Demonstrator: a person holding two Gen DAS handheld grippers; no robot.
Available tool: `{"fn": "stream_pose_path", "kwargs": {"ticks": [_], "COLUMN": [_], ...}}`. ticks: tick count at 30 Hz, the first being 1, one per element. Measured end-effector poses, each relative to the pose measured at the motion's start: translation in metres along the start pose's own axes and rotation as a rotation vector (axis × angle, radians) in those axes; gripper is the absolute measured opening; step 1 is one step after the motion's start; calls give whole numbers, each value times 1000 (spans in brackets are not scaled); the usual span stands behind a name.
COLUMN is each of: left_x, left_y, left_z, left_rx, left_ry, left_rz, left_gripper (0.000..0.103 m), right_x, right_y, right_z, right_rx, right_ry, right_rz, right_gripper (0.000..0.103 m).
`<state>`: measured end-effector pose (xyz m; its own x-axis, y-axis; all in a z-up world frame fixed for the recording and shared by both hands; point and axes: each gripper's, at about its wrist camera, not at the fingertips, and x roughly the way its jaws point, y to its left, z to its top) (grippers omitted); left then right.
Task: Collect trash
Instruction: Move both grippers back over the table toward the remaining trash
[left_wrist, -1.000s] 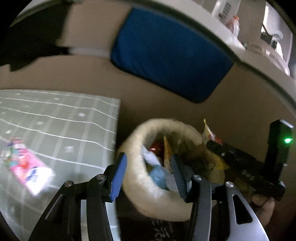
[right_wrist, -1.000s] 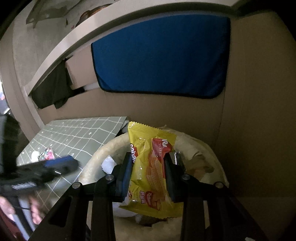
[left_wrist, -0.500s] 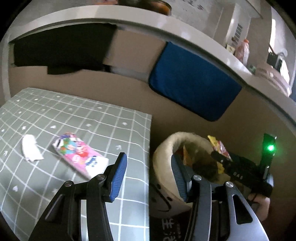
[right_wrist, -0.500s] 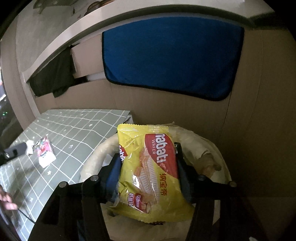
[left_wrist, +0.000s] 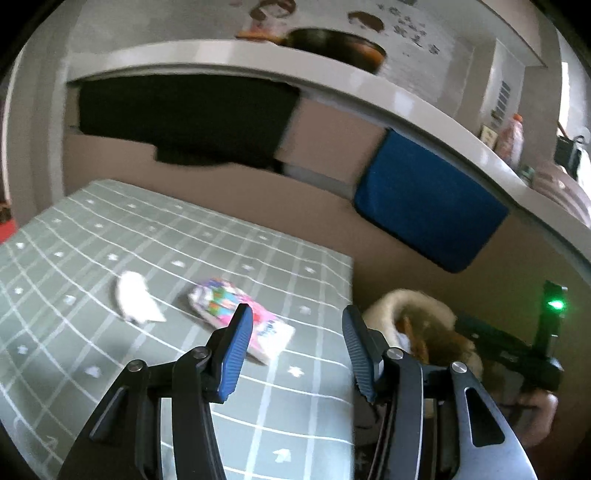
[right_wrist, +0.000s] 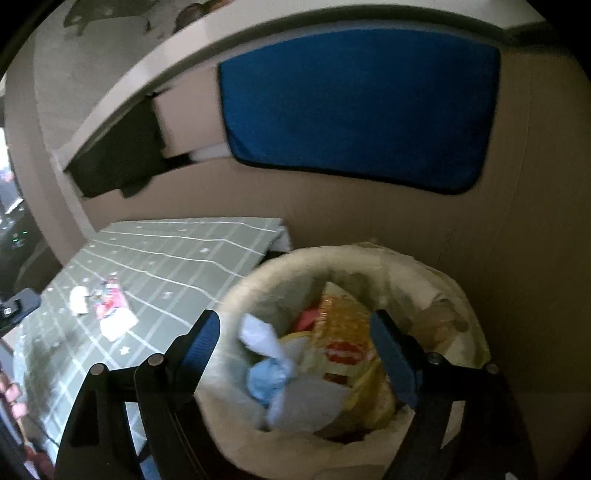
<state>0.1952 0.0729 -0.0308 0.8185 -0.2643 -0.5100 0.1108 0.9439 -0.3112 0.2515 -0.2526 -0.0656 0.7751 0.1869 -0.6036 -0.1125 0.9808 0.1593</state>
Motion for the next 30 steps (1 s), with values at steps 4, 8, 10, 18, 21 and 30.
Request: {"fn": "stream_pose_path", "kwargs": {"ticks": [4,8,10,18,21,30], "left_x": [-15,-34,-41,-50,-43,7], "left_y": [24,53,64,113,129,159], "left_z": [6,11,12,9,8,-5], "left_rx": [-26,-46,-50,-91,-125,-214], "left_ry": [-45,-81,-93,-67,-40,96], "left_rz": [76,169,205,274,258,189], "left_gripper": [51,51,51,51,51,51], "right_x": [-8,-5,-3,21,30,67], "right_y": [26,63,86,152,168,167], "right_z": [7,10,9,6,2,-9], "right_rx": [-16,-87,-142,-251,-279,-227], "right_ry": [-23,-17,-42,-36,-15,90], "right_rz": [82,114,97,124,140,204], "right_gripper": [81,81,81,81,81,80]}}
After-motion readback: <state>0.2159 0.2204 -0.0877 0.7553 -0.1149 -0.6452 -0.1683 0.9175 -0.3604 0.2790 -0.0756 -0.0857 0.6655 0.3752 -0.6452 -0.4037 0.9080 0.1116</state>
